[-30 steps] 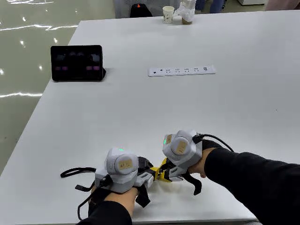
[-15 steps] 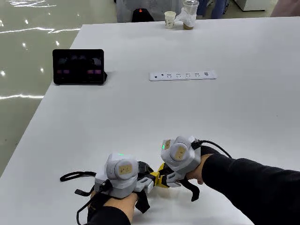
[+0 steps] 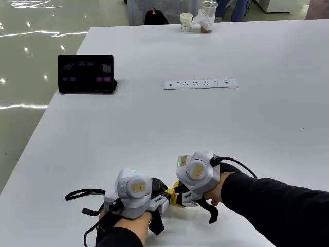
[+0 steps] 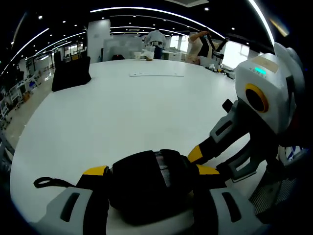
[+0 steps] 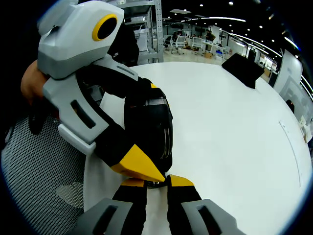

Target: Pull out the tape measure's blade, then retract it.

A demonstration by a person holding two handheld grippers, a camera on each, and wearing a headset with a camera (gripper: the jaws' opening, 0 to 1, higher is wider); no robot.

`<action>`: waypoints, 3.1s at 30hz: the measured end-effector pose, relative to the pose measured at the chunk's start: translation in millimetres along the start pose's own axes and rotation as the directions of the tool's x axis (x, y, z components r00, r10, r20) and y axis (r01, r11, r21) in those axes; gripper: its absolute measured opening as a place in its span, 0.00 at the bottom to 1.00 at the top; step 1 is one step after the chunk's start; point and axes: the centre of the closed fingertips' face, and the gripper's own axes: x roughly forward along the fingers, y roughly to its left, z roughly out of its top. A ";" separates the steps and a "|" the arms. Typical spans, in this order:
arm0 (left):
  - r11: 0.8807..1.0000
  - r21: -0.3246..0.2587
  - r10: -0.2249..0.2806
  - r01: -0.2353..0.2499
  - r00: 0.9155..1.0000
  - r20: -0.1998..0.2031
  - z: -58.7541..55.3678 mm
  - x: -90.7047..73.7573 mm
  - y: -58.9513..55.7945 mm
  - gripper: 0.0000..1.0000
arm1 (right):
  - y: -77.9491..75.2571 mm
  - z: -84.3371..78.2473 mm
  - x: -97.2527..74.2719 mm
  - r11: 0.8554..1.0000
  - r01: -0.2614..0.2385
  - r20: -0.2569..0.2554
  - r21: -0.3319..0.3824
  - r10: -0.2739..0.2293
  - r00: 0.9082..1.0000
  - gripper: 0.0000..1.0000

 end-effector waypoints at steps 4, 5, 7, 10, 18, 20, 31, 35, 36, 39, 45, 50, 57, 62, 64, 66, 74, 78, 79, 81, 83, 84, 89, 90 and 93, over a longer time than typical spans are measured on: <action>1.000 -0.003 -0.001 0.001 1.000 -0.024 -0.1 0.2 0.0 0.65 | -0.5 -0.1 0.4 1.000 0.019 0.002 0.000 -0.019 1.000 0.13; 1.000 -0.007 -0.003 0.002 0.999 -0.033 -0.3 0.1 0.1 0.65 | -0.9 -0.1 0.4 1.000 0.025 0.002 0.002 -0.025 1.000 0.13; 1.000 -0.014 -0.012 0.011 0.999 -0.049 -0.7 0.1 0.2 0.66 | -1.1 -0.3 0.1 0.999 0.033 0.001 0.011 -0.033 0.999 0.13; 0.999 -0.024 -0.037 0.035 0.997 -0.073 -2.9 1.3 -0.2 0.66 | -1.6 -0.8 0.0 0.999 0.047 0.002 0.027 -0.047 0.999 0.14; 0.983 -0.134 -0.135 0.124 0.988 -0.075 -0.7 1.8 -4.8 0.73 | 1.8 -2.7 -6.3 0.996 0.058 0.023 0.071 -0.060 0.998 0.17; 0.979 -0.144 -0.153 0.142 0.985 -0.073 1.0 1.3 -4.2 0.72 | 1.9 -3.2 -9.3 0.995 0.062 0.029 0.083 -0.064 0.997 0.17; 0.946 -0.110 -0.315 0.304 0.944 -0.100 1.1 -15.9 -13.0 0.86 | 2.0 -5.5 -39.9 0.982 0.103 0.094 0.159 -0.119 0.988 0.23; 0.945 -0.033 -0.328 0.327 0.938 -0.114 -7.4 -25.4 -4.5 0.91 | 1.3 -17.3 -53.0 0.973 0.119 0.095 0.200 -0.140 0.986 0.25; 0.945 -0.029 -0.327 0.326 0.938 -0.113 -8.2 -26.6 -1.7 0.92 | 1.7 -21.6 -55.1 0.973 0.126 0.083 0.194 -0.145 0.986 0.26; 0.946 -0.003 -0.324 0.325 0.940 -0.109 -8.3 -29.1 7.9 0.94 | 2.1 -33.5 -61.5 0.972 0.138 0.069 0.190 -0.154 0.986 0.27; 0.946 0.024 -0.323 0.325 0.944 -0.061 5.4 -36.7 34.7 0.99 | 0.6 -52.8 -78.1 0.958 0.159 0.062 0.238 -0.179 0.982 0.31; 0.933 0.124 -0.340 0.337 0.941 -0.002 16.5 -48.7 51.0 0.99 | -0.6 -67.5 -91.5 0.947 0.174 0.069 0.271 -0.200 0.977 0.32; 0.941 0.093 -0.329 0.326 0.944 0.009 23.2 -60.1 72.7 0.99 | -1.2 -92.7 -112.1 0.935 0.191 0.061 0.300 -0.218 0.974 0.37; 0.932 0.084 -0.352 0.352 0.936 -0.021 15.3 -69.6 78.1 0.99 | -6.0 -111.8 -129.0 0.922 0.214 0.045 0.322 -0.240 0.970 0.41; 0.933 0.098 -0.344 0.346 0.938 -0.034 9.7 -71.9 82.7 0.99 | -7.8 -116.8 -135.1 0.917 0.224 0.045 0.331 -0.252 0.967 0.42; 0.935 0.111 -0.332 0.336 0.942 -0.057 1.9 -75.5 89.9 0.99 | -9.3 -122.7 -142.5 0.910 0.237 0.046 0.341 -0.268 0.962 0.44; 0.923 0.158 -0.339 0.352 0.935 -0.105 -13.4 -88.4 107.8 0.99 | -7.6 -151.4 -161.2 0.893 0.270 0.015 0.359 -0.294 0.956 0.49; 0.912 0.162 -0.359 0.378 0.924 -0.133 -18.1 -92.9 109.4 0.99 | -5.4 -161.0 -169.4 0.891 0.287 0.001 0.352 -0.307 0.952 0.51; 0.910 0.164 -0.360 0.379 0.923 -0.137 -18.5 -93.2 109.9 0.99 | -5.4 -162.5 -171.3 0.891 0.289 0.002 0.350 -0.309 0.951 0.52; 0.907 0.160 -0.371 0.390 0.918 -0.140 -17.7 -95.0 109.4 0.99 | -5.8 -165.9 -175.9 0.890 0.294 0.010 0.349 -0.317 0.948 0.55; 0.903 0.153 -0.382 0.401 0.913 -0.141 -16.5 -96.6 107.4 0.99 | -5.2 -170.2 -179.6 0.885 0.296 0.010 0.360 -0.321 0.947 0.58; 0.901 0.155 -0.384 0.405 0.912 -0.145 -16.5 -97.0 106.8 0.97 | -3.5 -170.6 -181.6 0.881 0.295 0.012 0.369 -0.322 0.947 0.60; 0.897 0.174 -0.381 0.407 0.910 -0.165 -17.5 -97.9 108.0 0.99 | 4.9 -174.4 -191.0 0.858 0.301 0.019 0.416 -0.339 0.941 0.73; 0.898 0.172 -0.380 0.405 0.911 -0.164 -17.0 -97.7 109.2 0.99 | 6.7 -176.2 -192.9 0.854 0.304 0.020 0.422 -0.343 0.939 0.74; 0.900 0.170 -0.377 0.401 0.913 -0.158 -15.8 -98.4 112.2 0.99 | 9.2 -182.3 -198.2 0.843 0.313 0.016 0.438 -0.355 0.935 0.79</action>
